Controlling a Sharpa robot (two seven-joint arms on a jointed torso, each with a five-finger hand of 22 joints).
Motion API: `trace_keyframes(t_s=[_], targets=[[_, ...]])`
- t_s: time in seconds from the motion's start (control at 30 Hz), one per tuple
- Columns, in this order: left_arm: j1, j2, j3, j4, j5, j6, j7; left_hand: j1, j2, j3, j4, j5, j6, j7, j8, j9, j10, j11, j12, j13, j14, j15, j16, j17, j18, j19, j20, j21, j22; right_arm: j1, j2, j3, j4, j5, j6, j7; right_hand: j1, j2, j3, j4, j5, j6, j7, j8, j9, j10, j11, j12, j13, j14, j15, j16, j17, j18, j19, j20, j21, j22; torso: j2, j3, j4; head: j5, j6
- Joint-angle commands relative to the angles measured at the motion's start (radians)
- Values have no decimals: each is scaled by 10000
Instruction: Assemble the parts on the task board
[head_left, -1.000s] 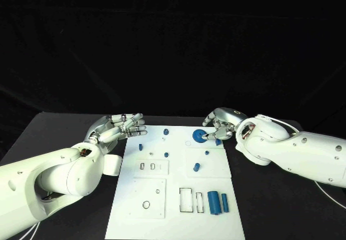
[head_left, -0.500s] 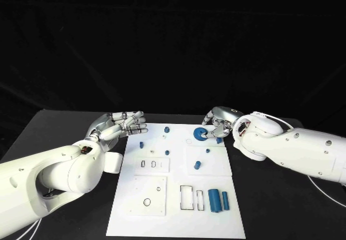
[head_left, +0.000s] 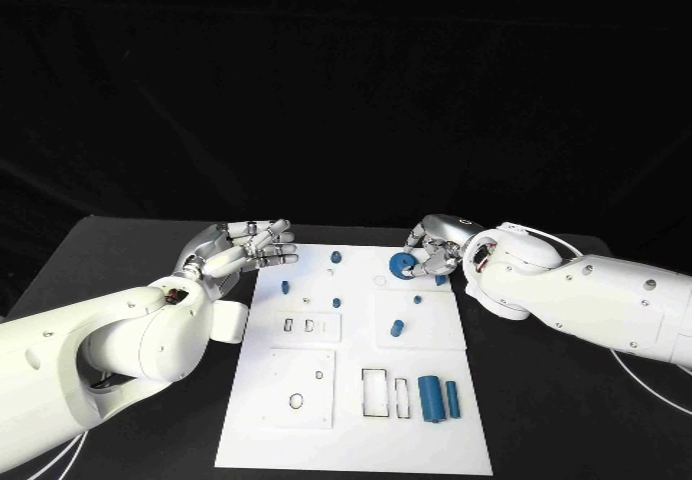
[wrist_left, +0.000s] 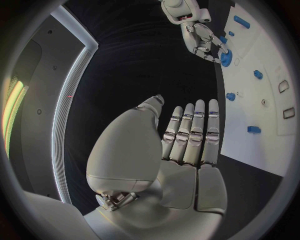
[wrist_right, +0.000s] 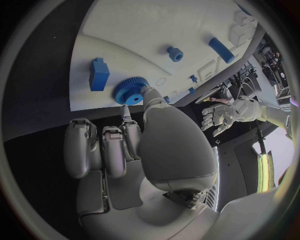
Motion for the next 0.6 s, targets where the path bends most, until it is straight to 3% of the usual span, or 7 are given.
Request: trace_keyframes(t_s=[0.03, 0.43, 0.6], targets=[[13, 22, 9, 13, 0, 155, 72, 117, 28, 41, -34, -35, -14, 31, -66, -7, -8, 53, -64, -12, 15, 56, -46, 7, 115, 46, -35, 63, 12, -24, 18, -2, 6, -175, 298, -56, 88, 38, 10, 83, 46, -11, -25, 76, 20, 108, -1, 107, 704, 937, 91, 50, 2162, -160, 40, 37, 67, 492, -1, 2, -8, -1, -8], [13, 21, 9, 3, 0, 152, 57, 122, 30, 44, -37, -34, -13, 32, -68, -7, -8, 53, -67, -12, 17, 56, -48, 8, 115, 46, -35, 64, 12, -53, 23, -4, 14, -199, 349, -45, 292, 226, 114, 53, 31, 221, -85, 272, 90, 312, -52, 449, 1046, 962, 53, 107, 2277, -186, 118, 10, 154, 633, 7, 2, -6, -9, -25], [13, 21, 9, 1, 0, 159, 47, 127, 32, 45, -39, -34, -12, 32, -70, -7, -7, 53, -69, -12, 18, 55, -50, 8, 116, 47, -36, 65, 12, -67, 35, -4, 46, -419, -20, -39, 637, 507, 444, -95, -521, 706, -229, 516, 180, 559, -169, 797, 1400, 986, -34, 157, 2383, -230, 243, -51, 303, 844, 1, -1, -5, -17, -28]])
